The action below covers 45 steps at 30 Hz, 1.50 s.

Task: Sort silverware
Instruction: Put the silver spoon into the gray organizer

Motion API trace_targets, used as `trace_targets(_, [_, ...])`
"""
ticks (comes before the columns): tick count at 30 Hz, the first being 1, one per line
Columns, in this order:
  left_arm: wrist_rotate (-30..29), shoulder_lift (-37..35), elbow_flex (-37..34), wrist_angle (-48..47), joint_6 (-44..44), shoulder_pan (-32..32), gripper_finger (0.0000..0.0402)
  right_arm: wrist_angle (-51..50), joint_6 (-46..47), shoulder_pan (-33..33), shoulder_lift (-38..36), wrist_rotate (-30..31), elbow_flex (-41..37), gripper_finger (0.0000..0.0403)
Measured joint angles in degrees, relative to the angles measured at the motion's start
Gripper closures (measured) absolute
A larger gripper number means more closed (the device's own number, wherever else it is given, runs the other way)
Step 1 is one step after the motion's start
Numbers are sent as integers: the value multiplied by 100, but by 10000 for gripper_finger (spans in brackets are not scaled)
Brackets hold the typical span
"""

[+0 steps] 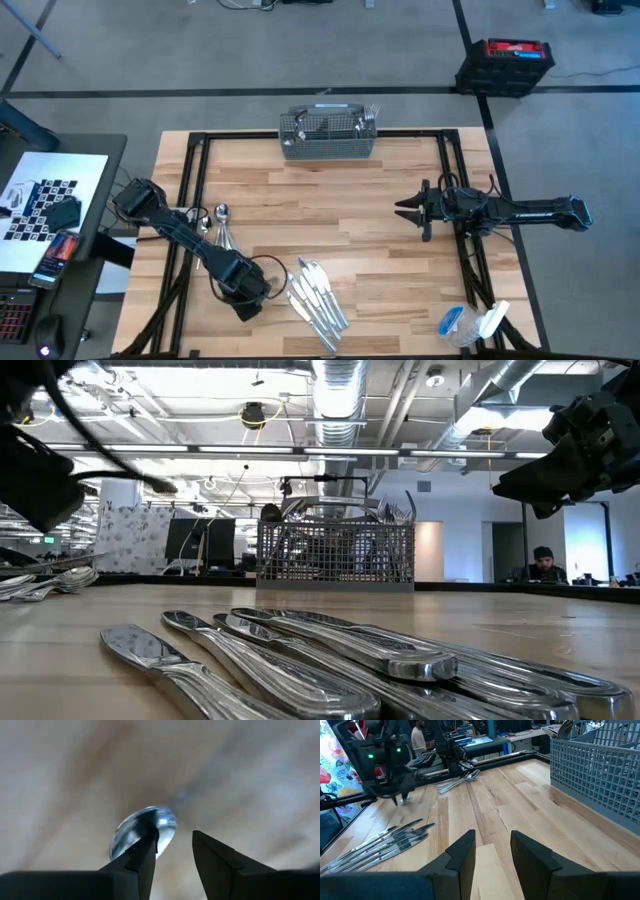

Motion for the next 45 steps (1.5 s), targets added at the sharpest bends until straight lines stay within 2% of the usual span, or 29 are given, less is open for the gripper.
trace_targets(3, [-76, 7, -11, -373, 232, 199, 287, 0, 0, -2, 0, 0, 0, 290])
trace_targets(9, [-154, 15, 20, -453, 636, 497, 286, 0, -2, 0, 0, 0, 0, 290])
trace_targets(18, [-877, 33, 647, -1199, 795, 579, 286, 0, 0, -1, 0, 0, 0, 290])
trace_targets(22, [-1221, 33, 945, -1573, 588, 581, 286, 0, -1, 0, 2, 0, 0, 290])
trace_targets(24, [-1223, 33, 1082, -1536, 466, 560, 286, 0, -2, 0, 2, 0, 0, 290])
trace_targets(27, [-821, 33, 1176, -1181, 447, 373, 286, 0, -2, -2, 2, 0, 0, 290])
trace_targets(30, [-671, 31, 1092, -876, 333, 160, 286, 0, 0, -1, 1, -2, 0, 290])
trace_targets(37, [-628, 31, 415, -848, -134, 39, 286, 0, -1, -1, 2, 0, 0, 290])
trace_targets(45, [-864, 9, 118, -739, 412, 674, 287, 0, 0, 0, 2, -1, 0, 290])
